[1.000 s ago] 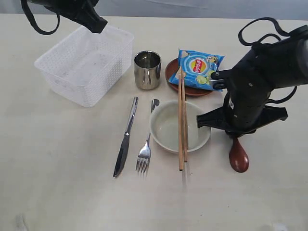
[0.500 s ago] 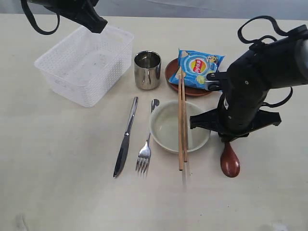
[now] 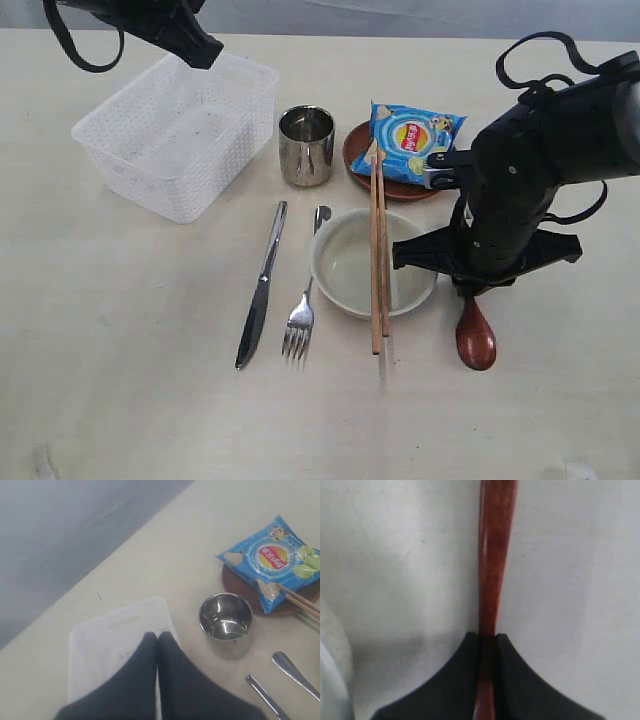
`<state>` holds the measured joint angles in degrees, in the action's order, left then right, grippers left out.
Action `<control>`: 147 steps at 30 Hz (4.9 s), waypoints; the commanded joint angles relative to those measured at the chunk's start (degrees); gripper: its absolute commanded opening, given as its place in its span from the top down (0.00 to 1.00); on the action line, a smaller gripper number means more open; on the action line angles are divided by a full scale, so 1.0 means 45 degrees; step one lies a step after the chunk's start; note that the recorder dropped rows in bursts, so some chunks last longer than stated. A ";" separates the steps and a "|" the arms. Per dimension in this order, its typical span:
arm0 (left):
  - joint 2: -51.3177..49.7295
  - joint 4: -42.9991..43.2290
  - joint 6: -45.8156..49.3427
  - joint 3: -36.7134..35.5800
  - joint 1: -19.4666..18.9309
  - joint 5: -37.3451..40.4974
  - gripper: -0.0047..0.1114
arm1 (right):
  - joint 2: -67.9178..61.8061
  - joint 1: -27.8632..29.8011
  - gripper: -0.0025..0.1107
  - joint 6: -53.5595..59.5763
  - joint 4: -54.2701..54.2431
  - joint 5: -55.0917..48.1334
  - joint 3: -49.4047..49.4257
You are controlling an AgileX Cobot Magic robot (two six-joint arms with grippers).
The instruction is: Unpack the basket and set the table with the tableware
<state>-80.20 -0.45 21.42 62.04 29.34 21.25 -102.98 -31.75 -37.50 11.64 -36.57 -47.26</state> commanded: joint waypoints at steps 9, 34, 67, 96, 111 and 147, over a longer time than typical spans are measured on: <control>0.0059 0.0017 -0.0043 -0.0074 -0.0032 -0.0100 0.96 | -0.0123 -0.0083 0.98 0.0206 -0.0253 0.0003 0.0117; 0.0059 0.0017 -0.0043 -0.0074 -0.0032 -0.0100 0.96 | 0.0101 -0.0083 0.52 0.0250 -0.0253 -0.0218 -0.0356; 0.0059 0.0017 -0.0043 -0.0074 -0.0032 -0.0100 0.96 | 1.2470 -0.3260 0.98 0.0626 0.2049 -0.1935 -0.1485; 0.0059 0.0017 -0.0043 -0.0074 -0.0032 -0.0100 0.96 | 1.3087 -0.3260 0.98 0.0946 0.2187 -0.1935 -0.1485; 0.0059 0.0017 -0.0043 -0.0074 -0.0032 -0.0100 0.96 | 1.3943 -0.2349 0.98 0.0958 0.3562 0.1409 0.0877; 0.0059 0.0017 -0.0043 -0.0074 -0.0032 -0.0178 0.96 | 2.2697 0.6575 0.98 0.1324 0.3501 0.6429 1.0502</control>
<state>-80.20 -0.45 21.42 62.04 29.34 20.92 -0.52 -2.49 -32.94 26.78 -5.51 -0.20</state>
